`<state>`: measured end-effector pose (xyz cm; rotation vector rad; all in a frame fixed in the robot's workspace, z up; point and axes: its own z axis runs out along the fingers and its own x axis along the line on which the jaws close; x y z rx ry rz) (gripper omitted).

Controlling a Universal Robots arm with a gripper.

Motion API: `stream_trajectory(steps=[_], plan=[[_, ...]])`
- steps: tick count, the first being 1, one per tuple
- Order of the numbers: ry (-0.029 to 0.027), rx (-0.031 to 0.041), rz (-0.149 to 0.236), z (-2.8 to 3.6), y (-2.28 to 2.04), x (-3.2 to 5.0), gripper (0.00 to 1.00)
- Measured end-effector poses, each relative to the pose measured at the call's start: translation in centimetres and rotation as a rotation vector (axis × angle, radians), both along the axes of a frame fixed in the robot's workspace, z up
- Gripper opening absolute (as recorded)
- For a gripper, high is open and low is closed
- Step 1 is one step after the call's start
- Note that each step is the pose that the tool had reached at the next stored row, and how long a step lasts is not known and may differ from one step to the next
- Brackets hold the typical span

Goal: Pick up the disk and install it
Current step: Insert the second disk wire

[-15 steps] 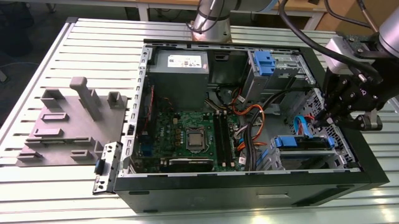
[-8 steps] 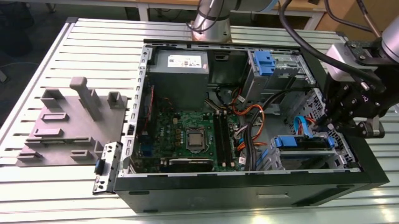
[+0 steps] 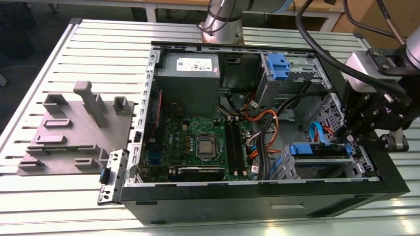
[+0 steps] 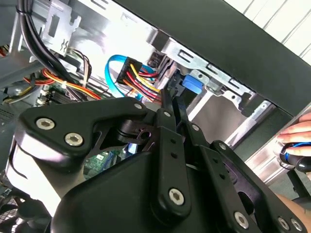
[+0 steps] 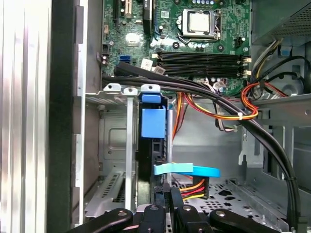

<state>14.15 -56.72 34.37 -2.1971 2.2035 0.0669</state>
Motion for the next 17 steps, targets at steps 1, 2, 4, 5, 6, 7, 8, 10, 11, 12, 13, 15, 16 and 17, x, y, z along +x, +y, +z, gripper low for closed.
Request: stream_trajectory(steps=[1,2,4,5,6,7,8,10,11,12,13,15,16,17], plan=[[0.0,0.0,0.0,-0.01,-0.1,0.0,0.16],[0.0001,0.0001,0.0,-0.02,-0.17,0.0,0.16],[0.0004,0.0,0.0,-0.02,-0.32,0.01,0.16],[0.0007,0.0001,0.0,-0.03,-0.37,0.02,0.16],[0.001,0.0002,0.0,-0.04,-0.4,0.05,0.16],[0.0017,0.0001,0.0,-0.04,-0.43,0.11,0.16],[0.0026,0.0,0.0,-0.04,-0.44,0.17,0.16],[0.0039,0.0001,0.0,-0.06,-0.44,0.27,0.16],[0.0044,0.0002,0.0,-0.07,-0.45,0.3,0.16],[0.005,0.0,0.0,-0.07,-0.47,0.35,0.16],[0.0058,0.0001,0.0,-0.08,-0.48,0.41,0.16],[0.0066,0.0001,0.0,-0.13,-0.5,0.45,0.16],[0.0068,0.0,0.0,-0.15,-0.51,0.46,0.16],[0.0069,0.0,0.0,-0.18,-0.52,0.47,0.16]])
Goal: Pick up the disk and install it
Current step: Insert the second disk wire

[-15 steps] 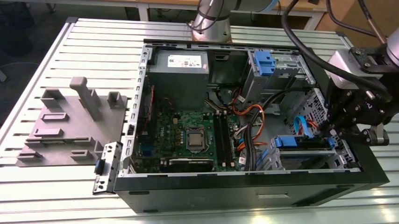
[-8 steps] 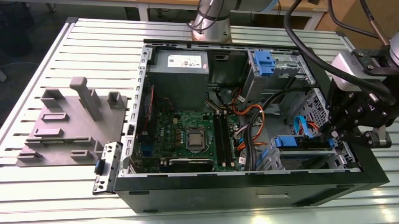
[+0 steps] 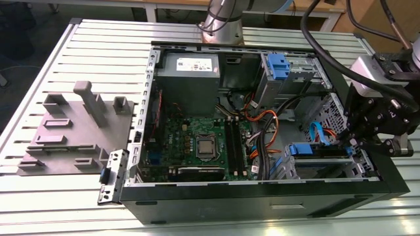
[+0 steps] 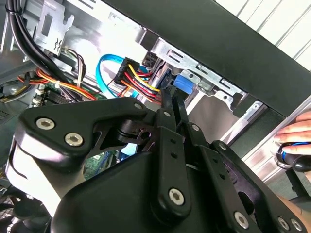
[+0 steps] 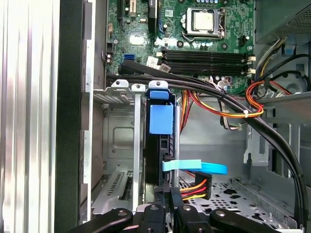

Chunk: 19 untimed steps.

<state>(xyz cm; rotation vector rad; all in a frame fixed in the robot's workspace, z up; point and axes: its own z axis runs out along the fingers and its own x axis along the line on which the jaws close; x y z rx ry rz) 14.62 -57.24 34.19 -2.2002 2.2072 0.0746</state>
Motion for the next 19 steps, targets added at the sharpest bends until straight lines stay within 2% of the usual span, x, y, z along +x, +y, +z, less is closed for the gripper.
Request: stream_trajectory(steps=[12,15,16,19], plan=[[0.0003,0.0001,0.0,-0.26,-0.05,0.01,0.16],[0.0002,0.0004,0.0,-0.28,-0.05,0.01,0.18],[0.0002,0.0004,0.0,-0.27,-0.05,0.01,0.24],[0.0003,0.0001,0.0,-0.36,-0.05,0.01,0.24]])
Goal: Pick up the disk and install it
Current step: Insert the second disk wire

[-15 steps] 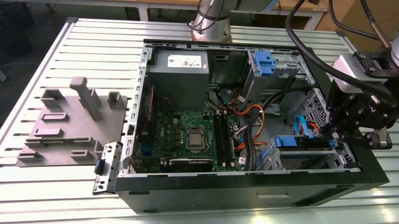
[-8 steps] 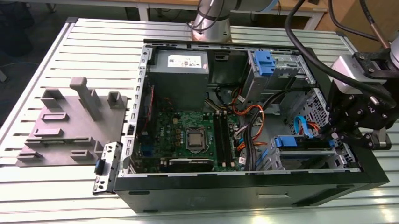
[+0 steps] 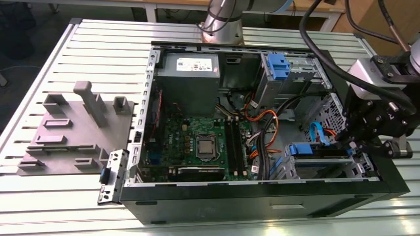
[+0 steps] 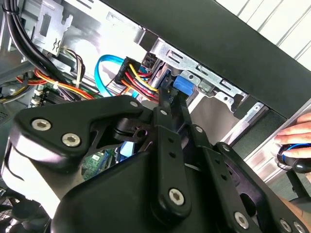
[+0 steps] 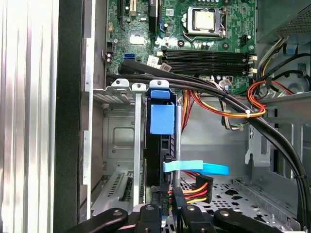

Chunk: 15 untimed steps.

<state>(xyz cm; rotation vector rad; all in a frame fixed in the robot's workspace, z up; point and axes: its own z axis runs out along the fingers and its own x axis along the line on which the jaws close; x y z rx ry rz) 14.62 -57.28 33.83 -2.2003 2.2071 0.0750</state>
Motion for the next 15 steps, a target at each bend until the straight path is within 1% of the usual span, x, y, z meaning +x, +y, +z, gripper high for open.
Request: stream_trajectory(steps=[10,15], plan=[[0.0,0.0,0.0,-0.36,0.0,-0.04,0.24],[0.0,-0.0001,0.0,-0.38,0.0,-0.04,0.24]])
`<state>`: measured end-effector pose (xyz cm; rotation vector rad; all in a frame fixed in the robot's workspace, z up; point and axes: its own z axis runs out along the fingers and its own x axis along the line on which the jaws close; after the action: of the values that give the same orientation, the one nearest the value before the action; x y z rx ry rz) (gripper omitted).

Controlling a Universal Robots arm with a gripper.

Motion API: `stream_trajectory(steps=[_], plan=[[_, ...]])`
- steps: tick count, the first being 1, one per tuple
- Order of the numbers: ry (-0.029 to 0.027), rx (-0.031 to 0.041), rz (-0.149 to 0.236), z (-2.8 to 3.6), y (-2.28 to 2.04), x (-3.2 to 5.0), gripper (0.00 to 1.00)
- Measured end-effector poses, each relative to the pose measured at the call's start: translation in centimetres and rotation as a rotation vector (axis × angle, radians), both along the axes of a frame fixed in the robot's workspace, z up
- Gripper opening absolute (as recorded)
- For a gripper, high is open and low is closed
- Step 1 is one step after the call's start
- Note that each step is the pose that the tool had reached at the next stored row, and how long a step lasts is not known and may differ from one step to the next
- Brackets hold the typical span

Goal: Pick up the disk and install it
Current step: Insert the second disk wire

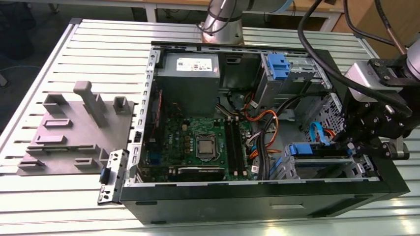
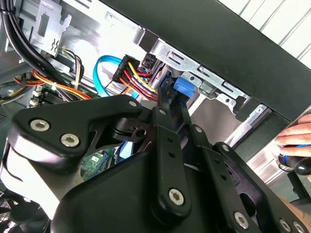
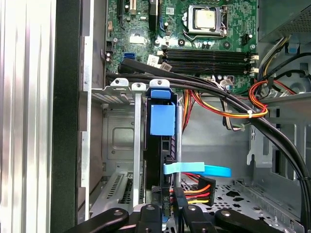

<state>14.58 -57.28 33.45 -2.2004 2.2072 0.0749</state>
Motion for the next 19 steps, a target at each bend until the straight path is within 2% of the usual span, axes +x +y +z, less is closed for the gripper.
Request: stream_trajectory(steps=[4,5,12,19], plan=[[0.0,-0.0002,0.0,0.0,0.0,0.0,0.22],[0.0,-0.0001,0.0,-0.01,0.0,0.0,0.16],[0.0,0.0,0.0,-0.02,0.0,0.0,0.16],[0.0,-0.0038,0.0,0.48,0.0,0.0,0.16]])
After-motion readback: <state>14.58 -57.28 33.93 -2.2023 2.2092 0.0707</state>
